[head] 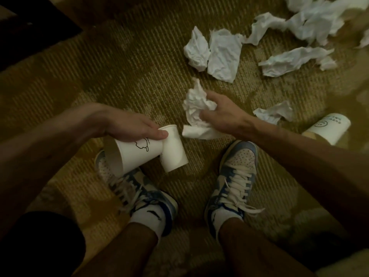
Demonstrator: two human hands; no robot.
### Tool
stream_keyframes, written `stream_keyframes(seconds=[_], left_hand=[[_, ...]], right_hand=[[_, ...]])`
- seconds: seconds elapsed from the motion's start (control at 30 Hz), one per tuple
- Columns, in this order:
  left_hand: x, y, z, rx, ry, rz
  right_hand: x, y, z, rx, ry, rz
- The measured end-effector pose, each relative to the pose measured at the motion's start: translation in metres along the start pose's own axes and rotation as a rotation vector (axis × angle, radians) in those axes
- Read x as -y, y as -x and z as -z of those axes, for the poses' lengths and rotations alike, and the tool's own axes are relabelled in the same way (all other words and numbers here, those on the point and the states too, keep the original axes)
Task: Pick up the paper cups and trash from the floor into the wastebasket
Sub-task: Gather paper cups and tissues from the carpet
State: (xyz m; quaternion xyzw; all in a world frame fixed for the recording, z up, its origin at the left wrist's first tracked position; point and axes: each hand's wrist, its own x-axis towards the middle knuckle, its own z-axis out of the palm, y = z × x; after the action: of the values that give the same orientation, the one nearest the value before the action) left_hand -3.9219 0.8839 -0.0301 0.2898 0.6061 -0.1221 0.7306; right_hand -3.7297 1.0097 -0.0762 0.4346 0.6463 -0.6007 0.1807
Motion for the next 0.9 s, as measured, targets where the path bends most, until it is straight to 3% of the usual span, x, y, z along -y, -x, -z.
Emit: stream_keyframes(seconds=[0.13, 0.27, 0.4, 0.53, 0.73, 0.9], left_hand=[[-0.016, 0.049, -0.005, -0.046, 0.047, -0.023], [-0.025, 0.119, -0.021, -0.141, 0.112, -0.058], [-0.026, 0.208, -0.047, -0.332, 0.183, -0.122], [-0.020, 0.310, -0.084, -0.622, 0.333, -0.187], [0.017, 0.424, -0.167, -0.895, 0.497, -0.293], [0.096, 0.468, -0.250, -1.156, 0.672, -0.354]], right_hand=[[0.040, 0.036, 0.012, 0.027, -0.122, -0.081], [0.095, 0.088, 0.025, 0.107, -0.529, -0.156], [0.156, 0.151, 0.029, 0.255, -0.661, -0.038], [0.212, 0.224, 0.024, 0.444, -0.544, 0.158], [0.279, 0.315, -0.030, 0.456, -0.404, 0.394], [0.324, 0.370, -0.137, 0.381, -0.103, 0.640]])
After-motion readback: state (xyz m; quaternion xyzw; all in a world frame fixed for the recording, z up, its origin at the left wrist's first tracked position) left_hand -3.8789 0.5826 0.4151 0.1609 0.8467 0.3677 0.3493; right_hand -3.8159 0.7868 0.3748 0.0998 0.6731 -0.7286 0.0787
